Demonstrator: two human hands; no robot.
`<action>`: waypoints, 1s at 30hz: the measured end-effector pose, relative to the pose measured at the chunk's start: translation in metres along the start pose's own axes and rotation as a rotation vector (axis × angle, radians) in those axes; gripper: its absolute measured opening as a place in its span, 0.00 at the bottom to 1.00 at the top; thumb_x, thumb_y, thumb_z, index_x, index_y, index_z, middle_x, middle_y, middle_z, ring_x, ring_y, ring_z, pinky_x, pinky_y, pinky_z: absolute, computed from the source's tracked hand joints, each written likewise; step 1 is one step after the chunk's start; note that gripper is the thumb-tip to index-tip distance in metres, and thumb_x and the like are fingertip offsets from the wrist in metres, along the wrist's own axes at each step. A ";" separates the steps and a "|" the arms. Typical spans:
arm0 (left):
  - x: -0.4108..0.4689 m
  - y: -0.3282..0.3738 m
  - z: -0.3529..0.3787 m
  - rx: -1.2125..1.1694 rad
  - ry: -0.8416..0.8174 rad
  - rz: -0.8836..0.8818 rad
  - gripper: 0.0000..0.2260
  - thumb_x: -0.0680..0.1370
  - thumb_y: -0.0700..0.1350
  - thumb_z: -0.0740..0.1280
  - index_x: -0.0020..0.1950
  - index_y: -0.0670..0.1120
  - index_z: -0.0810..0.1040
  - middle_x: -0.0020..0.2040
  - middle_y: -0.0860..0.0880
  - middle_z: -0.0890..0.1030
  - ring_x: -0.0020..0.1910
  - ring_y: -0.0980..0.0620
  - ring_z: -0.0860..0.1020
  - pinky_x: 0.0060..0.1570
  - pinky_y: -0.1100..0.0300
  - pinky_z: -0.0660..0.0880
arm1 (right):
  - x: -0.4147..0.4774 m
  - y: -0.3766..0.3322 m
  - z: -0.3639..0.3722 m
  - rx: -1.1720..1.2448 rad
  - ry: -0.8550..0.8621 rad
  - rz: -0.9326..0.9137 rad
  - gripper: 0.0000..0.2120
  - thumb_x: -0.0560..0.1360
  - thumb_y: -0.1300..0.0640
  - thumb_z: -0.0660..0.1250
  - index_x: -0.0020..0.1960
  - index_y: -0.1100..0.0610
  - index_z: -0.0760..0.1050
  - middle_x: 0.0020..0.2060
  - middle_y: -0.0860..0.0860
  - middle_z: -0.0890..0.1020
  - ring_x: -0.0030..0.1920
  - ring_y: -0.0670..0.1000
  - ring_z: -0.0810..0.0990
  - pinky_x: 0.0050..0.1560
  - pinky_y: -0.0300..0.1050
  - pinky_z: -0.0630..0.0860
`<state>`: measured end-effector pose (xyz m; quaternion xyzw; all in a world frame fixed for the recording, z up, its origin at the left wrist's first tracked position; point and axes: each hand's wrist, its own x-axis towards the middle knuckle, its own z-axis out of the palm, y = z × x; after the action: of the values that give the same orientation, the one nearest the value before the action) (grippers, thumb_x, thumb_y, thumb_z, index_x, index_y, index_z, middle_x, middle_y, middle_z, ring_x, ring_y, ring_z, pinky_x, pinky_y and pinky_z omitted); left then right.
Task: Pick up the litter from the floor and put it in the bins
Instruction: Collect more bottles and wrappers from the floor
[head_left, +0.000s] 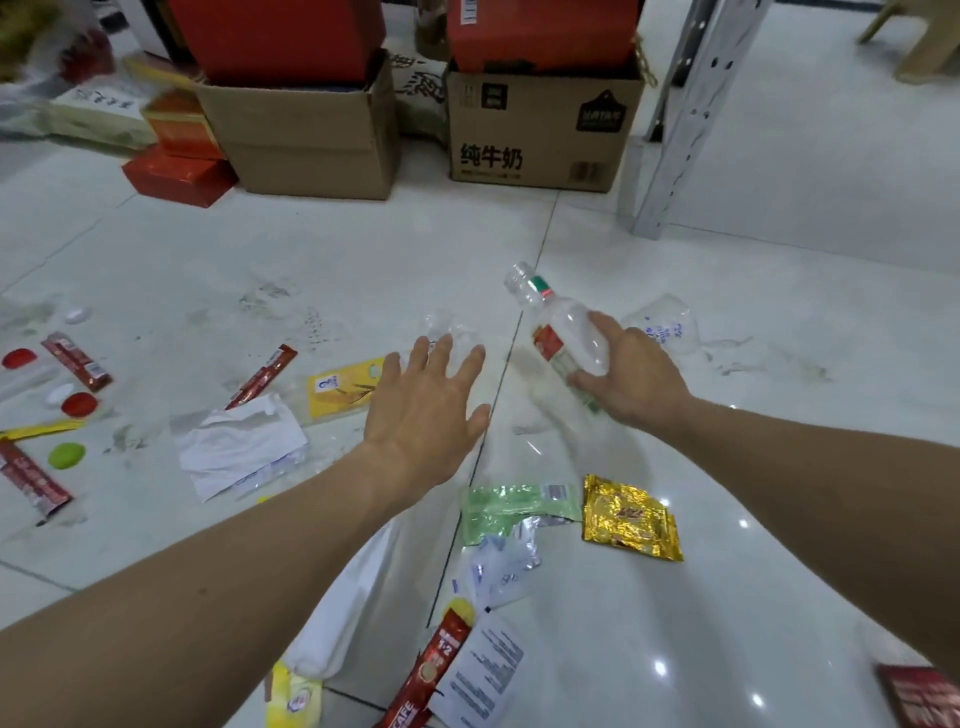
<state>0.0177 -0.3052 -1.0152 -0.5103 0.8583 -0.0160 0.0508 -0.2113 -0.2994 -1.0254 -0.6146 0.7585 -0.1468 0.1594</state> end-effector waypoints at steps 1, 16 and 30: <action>0.005 0.006 0.000 0.004 0.001 0.020 0.28 0.82 0.60 0.50 0.79 0.52 0.46 0.79 0.44 0.53 0.77 0.43 0.52 0.73 0.45 0.55 | 0.001 0.006 -0.005 0.033 0.029 0.038 0.36 0.73 0.46 0.69 0.76 0.51 0.58 0.57 0.61 0.76 0.56 0.62 0.75 0.51 0.52 0.74; 0.121 0.119 0.014 -0.183 -0.012 0.120 0.29 0.81 0.59 0.54 0.79 0.53 0.48 0.78 0.43 0.56 0.76 0.43 0.55 0.72 0.47 0.58 | 0.020 0.105 -0.052 0.211 0.310 0.370 0.32 0.76 0.43 0.64 0.75 0.48 0.57 0.57 0.58 0.72 0.58 0.60 0.72 0.49 0.49 0.67; 0.207 0.185 0.043 -0.357 -0.115 0.148 0.40 0.77 0.56 0.67 0.78 0.58 0.41 0.78 0.42 0.55 0.76 0.42 0.56 0.69 0.47 0.61 | 0.020 0.144 -0.038 0.286 0.331 0.447 0.32 0.76 0.46 0.66 0.76 0.46 0.57 0.58 0.55 0.72 0.60 0.56 0.72 0.49 0.45 0.66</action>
<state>-0.2379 -0.3972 -1.0873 -0.4466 0.8785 0.1692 0.0094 -0.3589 -0.2889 -1.0524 -0.3715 0.8622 -0.3115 0.1468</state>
